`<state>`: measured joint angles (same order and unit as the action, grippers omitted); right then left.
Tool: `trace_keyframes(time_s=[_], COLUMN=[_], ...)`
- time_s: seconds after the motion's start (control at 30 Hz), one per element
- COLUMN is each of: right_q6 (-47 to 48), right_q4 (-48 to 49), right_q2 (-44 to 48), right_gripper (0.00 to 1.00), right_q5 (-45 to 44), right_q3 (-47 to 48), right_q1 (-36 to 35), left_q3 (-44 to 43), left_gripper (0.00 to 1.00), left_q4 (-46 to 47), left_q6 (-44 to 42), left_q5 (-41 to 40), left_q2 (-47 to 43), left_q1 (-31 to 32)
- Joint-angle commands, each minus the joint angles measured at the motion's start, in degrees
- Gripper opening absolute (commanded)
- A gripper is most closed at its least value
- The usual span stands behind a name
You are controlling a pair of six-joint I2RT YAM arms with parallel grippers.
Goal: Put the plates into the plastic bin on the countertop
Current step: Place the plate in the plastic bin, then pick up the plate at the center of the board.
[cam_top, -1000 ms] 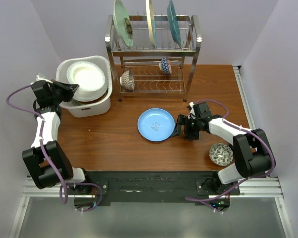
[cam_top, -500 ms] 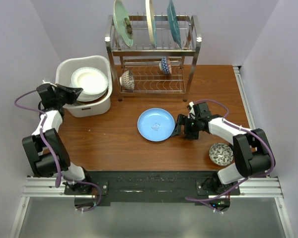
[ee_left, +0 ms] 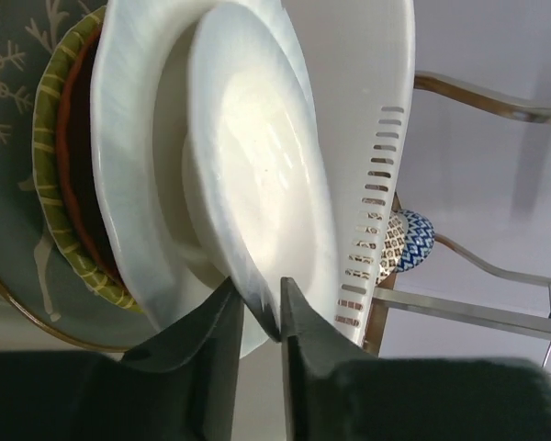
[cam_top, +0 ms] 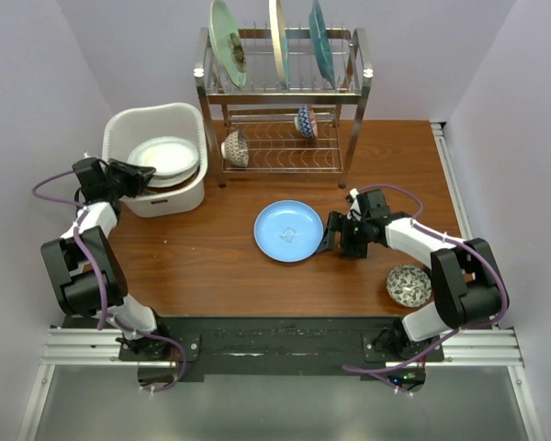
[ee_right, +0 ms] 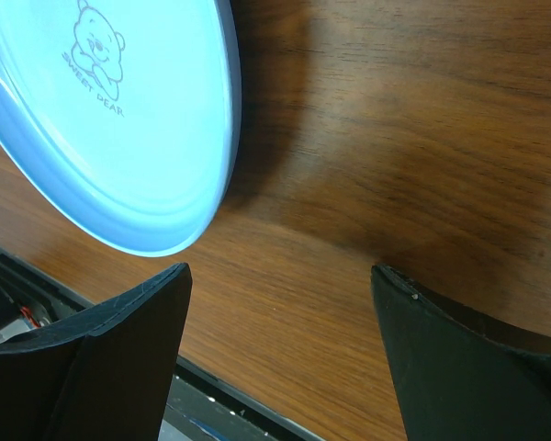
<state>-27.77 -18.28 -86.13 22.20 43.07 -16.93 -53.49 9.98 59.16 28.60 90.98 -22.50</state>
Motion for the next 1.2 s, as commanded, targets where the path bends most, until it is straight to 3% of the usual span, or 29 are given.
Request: trace_keyframes(time_s=[0.0,0.37,0.47,0.5,0.57,0.73,0.93,1.17], right_q6=[1.1,1.2,1.3,1.2,1.5,1.4,1.1,0.5], right_q4=[-0.3,-0.5,-0.7,-0.5,-0.6,-1.1,-1.7,-2.2], right_q2=[0.1,1.2,1.4,1.6,1.8,3.3,4.7,6.4], right_gripper=[0.83,0.83,0.83,0.83,0.83,0.84,0.84,0.84], right_q5=[-0.7,-0.5,-0.3,-0.3,-0.2,0.0,0.3,0.6], right_q3=[0.5,0.1,0.1,0.1,0.2,0.3,0.8,1.0], right_q1=[-0.1,0.0,-0.1,-0.1,-0.1,0.0,-0.1,0.0], left_q3=[-2.1,-4.1,-5.6,-6.1,-8.6,-10.1,-7.5,-3.7], left_gripper=[0.33,0.59,0.72,0.82,0.92,0.99,1.00,1.00], left_q4=[3.8,-2.2,-5.4,-7.1,-15.6,-21.1,-23.8,-26.6], left_q6=[-1.9,-6.5,-8.4,-9.2,-11.3,-14.9,-15.9,-18.2], left_q5=[1.6,0.4,-0.3,-2.0,-5.2,-5.8,-1.5,0.4], left_q2=[-0.7,-4.0,-6.9,-8.7,-10.5,-16.7,-23.0,-29.2], left_q1=[-0.4,-0.4,-0.3,-0.3,-0.4,-0.4,-0.2,5.3])
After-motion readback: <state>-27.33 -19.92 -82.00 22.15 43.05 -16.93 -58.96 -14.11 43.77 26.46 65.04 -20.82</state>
